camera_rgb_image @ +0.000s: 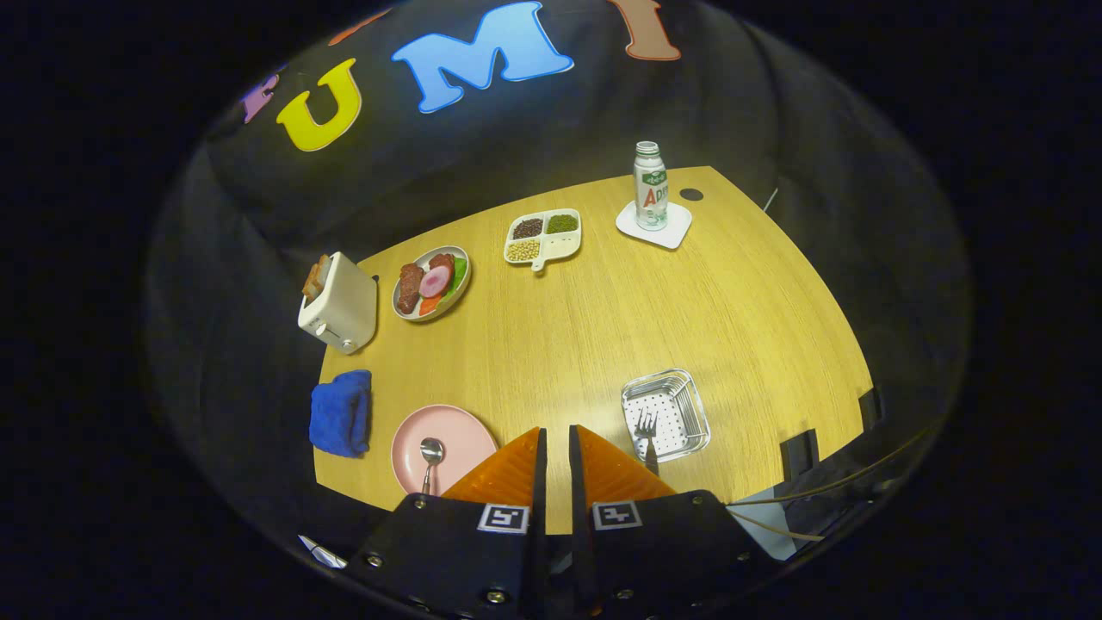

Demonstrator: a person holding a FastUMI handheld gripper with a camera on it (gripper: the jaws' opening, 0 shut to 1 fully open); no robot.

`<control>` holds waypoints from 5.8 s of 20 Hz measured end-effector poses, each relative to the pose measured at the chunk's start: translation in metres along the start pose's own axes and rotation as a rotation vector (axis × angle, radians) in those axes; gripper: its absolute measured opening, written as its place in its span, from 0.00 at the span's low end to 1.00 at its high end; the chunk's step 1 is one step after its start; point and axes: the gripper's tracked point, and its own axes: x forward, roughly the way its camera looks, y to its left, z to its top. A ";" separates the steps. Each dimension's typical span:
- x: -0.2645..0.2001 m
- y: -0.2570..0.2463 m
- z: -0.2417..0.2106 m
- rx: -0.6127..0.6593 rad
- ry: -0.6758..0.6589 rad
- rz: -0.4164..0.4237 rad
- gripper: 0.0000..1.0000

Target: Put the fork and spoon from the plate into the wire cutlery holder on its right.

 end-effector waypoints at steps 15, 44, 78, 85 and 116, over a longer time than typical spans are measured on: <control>0.052 0.132 -0.071 -0.147 0.106 0.152 0.13; 0.171 0.182 -0.225 -0.062 0.450 0.043 0.19; 0.069 0.089 -0.047 0.338 0.163 0.170 0.09; 0.024 0.001 -0.012 0.402 0.075 0.091 0.08; 0.020 -0.100 -0.047 0.501 0.304 -0.022 0.12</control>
